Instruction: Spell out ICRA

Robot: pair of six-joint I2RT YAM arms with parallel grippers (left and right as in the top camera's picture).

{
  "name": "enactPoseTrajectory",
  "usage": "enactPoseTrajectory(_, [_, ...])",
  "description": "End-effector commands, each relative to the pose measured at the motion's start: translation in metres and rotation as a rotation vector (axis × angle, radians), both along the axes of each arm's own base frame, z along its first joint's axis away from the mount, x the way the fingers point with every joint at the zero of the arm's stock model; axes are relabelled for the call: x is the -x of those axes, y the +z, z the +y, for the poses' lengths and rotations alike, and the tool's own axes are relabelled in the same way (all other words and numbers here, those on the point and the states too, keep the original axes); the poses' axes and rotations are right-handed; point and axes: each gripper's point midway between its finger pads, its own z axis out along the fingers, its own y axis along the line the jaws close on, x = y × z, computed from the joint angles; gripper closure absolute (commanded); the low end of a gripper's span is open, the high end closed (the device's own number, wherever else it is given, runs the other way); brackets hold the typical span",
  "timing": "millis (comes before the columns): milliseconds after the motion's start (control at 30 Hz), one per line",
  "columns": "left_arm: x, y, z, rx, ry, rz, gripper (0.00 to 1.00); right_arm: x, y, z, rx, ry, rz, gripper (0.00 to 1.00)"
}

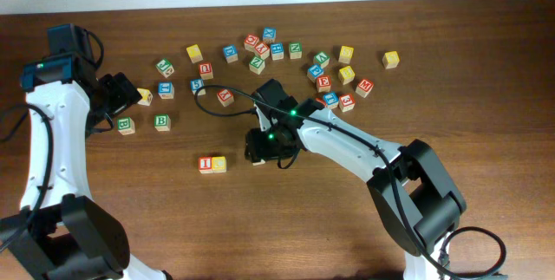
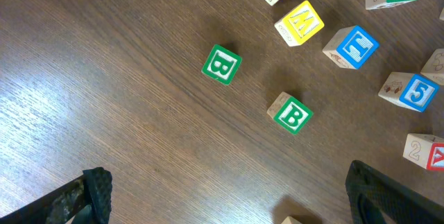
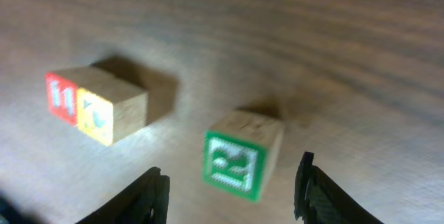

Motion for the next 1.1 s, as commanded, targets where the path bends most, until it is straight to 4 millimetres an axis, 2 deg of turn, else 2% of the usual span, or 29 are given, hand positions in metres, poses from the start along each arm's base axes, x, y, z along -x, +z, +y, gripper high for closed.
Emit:
enactPoseTrajectory(0, [-0.003, 0.005, 0.001, 0.003, 0.014, -0.016, 0.01, 0.021, 0.003, 0.012, -0.088, 0.027, 0.118, 0.48])
enactPoseTrajectory(300, [-0.003, 0.005, 0.001, 0.003, 0.014, -0.016, 0.01, 0.044, 0.011, 0.027, -0.155, 0.069, 0.205, 0.47])
enactPoseTrajectory(500, [-0.003, 0.005, 0.001, 0.003, 0.014, -0.016, 0.01, 0.06, 0.01, 0.013, -0.102, 0.093, 0.259, 0.48])
enactPoseTrajectory(567, [-0.003, 0.005, 0.001, 0.003, 0.014, -0.016, 0.01, 0.053, 0.02, 0.01, -0.111, 0.116, 0.228, 0.67])
enactPoseTrajectory(633, [-0.003, 0.004, 0.001, 0.003, 0.014, -0.016, 0.01, 0.033, 0.032, 0.005, -0.086, 0.093, 0.164, 0.96])
enactPoseTrajectory(733, [-0.003, 0.004, 0.001, 0.003, 0.014, -0.016, 0.01, -0.005, 0.037, -0.007, 0.0, 0.047, 0.008, 0.96])
enactPoseTrajectory(833, [-0.003, 0.004, 0.001, 0.003, 0.014, -0.016, 0.01, -0.045, 0.031, -0.023, 0.124, -0.027, -0.177, 0.96])
enactPoseTrajectory(900, [-0.003, 0.004, 0.001, 0.003, 0.014, -0.016, 0.01, -0.067, 0.025, -0.024, 0.159, -0.064, -0.271, 0.96])
enactPoseTrajectory(967, [-0.003, 0.004, 0.001, 0.003, 0.014, -0.016, 0.01, -0.07, 0.018, -0.015, 0.119, -0.057, -0.265, 0.96])
enactPoseTrajectory(1067, [-0.003, 0.005, 0.001, 0.003, 0.014, -0.016, 0.01, -0.059, 0.007, -0.005, 0.071, -0.023, -0.198, 0.96])
